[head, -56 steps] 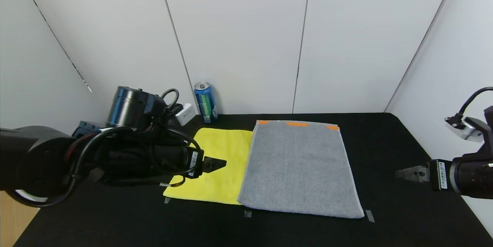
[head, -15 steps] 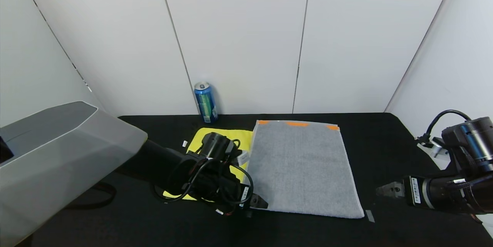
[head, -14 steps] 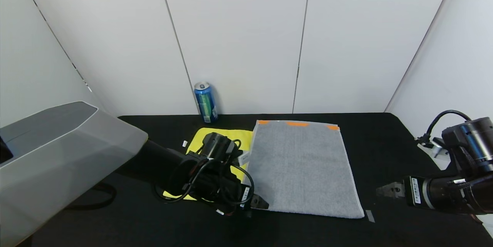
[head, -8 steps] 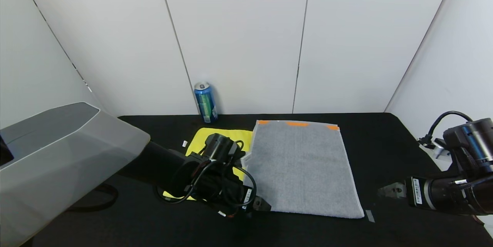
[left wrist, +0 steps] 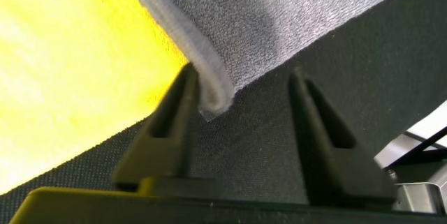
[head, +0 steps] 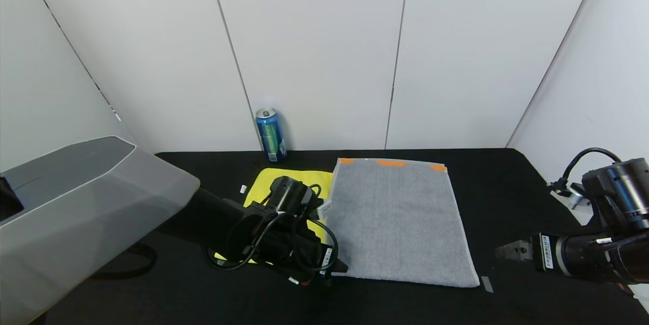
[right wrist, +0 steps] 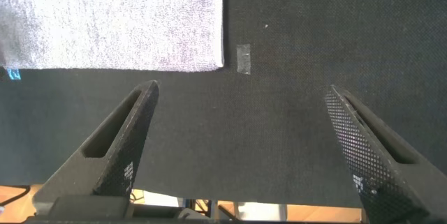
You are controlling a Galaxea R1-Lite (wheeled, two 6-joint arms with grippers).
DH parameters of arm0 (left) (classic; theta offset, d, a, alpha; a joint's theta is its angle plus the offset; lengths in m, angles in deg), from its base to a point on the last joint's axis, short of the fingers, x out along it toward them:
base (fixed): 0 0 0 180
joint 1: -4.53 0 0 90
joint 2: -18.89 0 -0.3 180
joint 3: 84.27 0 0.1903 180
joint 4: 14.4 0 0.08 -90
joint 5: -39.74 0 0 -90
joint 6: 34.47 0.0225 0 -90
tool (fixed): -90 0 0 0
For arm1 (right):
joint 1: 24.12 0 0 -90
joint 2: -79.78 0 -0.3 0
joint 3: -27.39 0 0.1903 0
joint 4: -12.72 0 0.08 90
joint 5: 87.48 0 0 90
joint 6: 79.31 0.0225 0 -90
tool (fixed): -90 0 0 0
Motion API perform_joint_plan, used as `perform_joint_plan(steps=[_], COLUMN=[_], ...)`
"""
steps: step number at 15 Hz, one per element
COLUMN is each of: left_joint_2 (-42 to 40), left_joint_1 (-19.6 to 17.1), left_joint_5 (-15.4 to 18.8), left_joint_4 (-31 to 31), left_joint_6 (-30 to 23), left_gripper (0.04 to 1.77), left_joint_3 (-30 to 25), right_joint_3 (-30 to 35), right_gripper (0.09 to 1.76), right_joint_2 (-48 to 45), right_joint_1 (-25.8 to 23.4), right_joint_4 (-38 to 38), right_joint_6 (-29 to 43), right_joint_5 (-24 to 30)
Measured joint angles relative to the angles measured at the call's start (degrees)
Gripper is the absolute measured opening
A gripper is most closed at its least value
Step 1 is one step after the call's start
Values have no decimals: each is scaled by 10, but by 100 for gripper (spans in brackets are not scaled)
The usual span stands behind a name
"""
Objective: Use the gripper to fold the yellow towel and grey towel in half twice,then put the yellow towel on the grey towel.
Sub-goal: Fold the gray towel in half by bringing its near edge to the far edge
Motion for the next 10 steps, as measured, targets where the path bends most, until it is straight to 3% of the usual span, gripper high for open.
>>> perform_joint_plan(steps=[1, 2, 3, 10], left_joint_2=[2, 3, 4, 6], left_joint_1=[0, 1, 1, 1], left_joint_5=[0, 0, 0, 0], left_joint_4=[0, -1, -1, -4], left_joint_6=[0, 0, 0, 0], left_gripper=[76, 36, 11, 10], left_joint_3=[0, 0, 0, -1], right_joint_3=[1, 2, 3, 3], right_gripper=[171, 171, 171, 171], right_joint_2=[0, 0, 1, 6], right_joint_1=[0, 0, 0, 8], right_joint_4=[0, 0, 0, -1], right_joint_6=[0, 0, 0, 0], right_joint_5=[0, 0, 0, 0])
